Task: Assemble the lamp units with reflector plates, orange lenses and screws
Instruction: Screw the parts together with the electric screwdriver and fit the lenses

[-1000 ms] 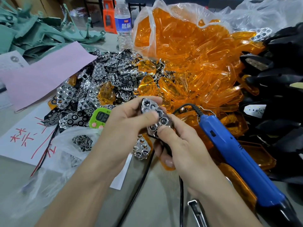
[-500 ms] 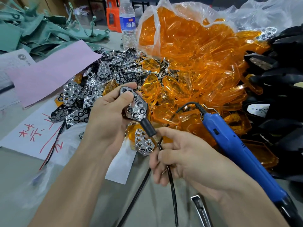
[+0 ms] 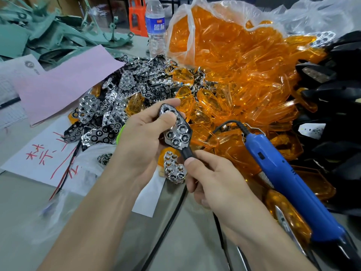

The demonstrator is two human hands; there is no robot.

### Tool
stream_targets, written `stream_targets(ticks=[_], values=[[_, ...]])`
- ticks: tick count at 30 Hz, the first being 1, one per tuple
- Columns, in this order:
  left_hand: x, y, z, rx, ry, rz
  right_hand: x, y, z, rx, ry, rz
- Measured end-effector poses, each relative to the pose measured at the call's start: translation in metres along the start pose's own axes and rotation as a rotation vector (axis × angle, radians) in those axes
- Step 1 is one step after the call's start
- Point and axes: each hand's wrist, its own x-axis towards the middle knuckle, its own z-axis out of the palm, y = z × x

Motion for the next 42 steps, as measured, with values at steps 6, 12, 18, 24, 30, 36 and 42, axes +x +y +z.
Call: stream_targets(ticks=[6,12,18,24,30,36,42], values=[[-0.007,-0.002,0.006,-0.024,-0.14,0.017,-0.004,-0.007,0.001,0.197,-0.06,0.058],[-0.003,-0.002,0.008,0.025,-0.18,0.01,-0.004,-0.01,0.0,0.271,0.001,0.057],[-0.009,-0.008,0.0,0.523,0.016,0.436,-0.003,-0.009,0.0,0.288,0.053,0.08],[-0.008,-0.013,0.003,0.48,0.158,0.466,-0.005,-0.011,-0.001,0.312,0.077,0.135],[-0.014,-0.012,0.006,0.568,0.205,0.511,-0.006,-0.004,0.002,0.392,0.151,0.155],[-0.019,-0.006,0.016,0.692,0.129,0.416,-0.003,-0.002,0.001,0.363,0.16,-0.016],[-0.019,-0.017,0.024,0.56,0.032,0.287,0.005,0.015,0.003,0.098,0.305,-0.182]])
